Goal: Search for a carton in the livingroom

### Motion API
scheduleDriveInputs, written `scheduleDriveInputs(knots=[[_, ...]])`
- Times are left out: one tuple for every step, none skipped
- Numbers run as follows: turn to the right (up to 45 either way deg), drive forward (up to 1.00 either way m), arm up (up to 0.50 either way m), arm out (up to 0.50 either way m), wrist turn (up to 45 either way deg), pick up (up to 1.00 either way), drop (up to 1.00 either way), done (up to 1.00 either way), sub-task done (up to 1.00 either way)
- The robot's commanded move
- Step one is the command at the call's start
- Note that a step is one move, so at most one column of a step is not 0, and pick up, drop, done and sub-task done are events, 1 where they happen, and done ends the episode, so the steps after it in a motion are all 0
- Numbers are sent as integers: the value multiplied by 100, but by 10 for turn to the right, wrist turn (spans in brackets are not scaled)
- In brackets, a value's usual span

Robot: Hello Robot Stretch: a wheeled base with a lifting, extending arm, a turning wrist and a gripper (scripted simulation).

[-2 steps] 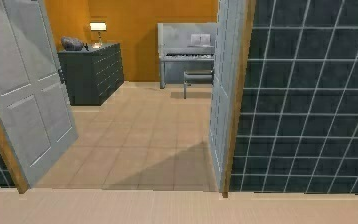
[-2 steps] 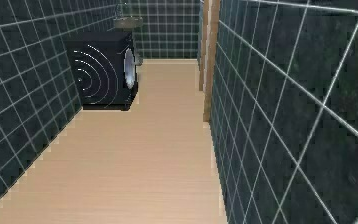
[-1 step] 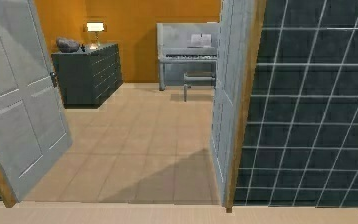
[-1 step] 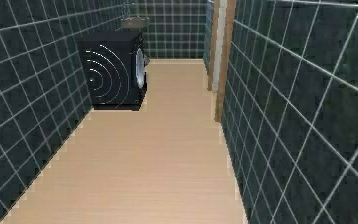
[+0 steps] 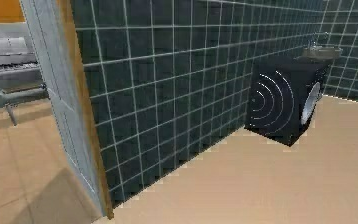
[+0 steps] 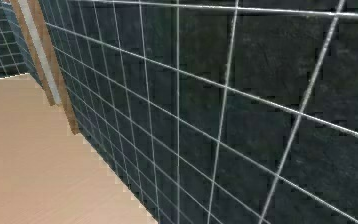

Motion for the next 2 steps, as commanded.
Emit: scheduleDriveInputs(knots=[[420, 0, 0, 0, 0, 0, 0, 0, 0], [0, 100, 0, 0, 0, 0, 0, 0, 0]])
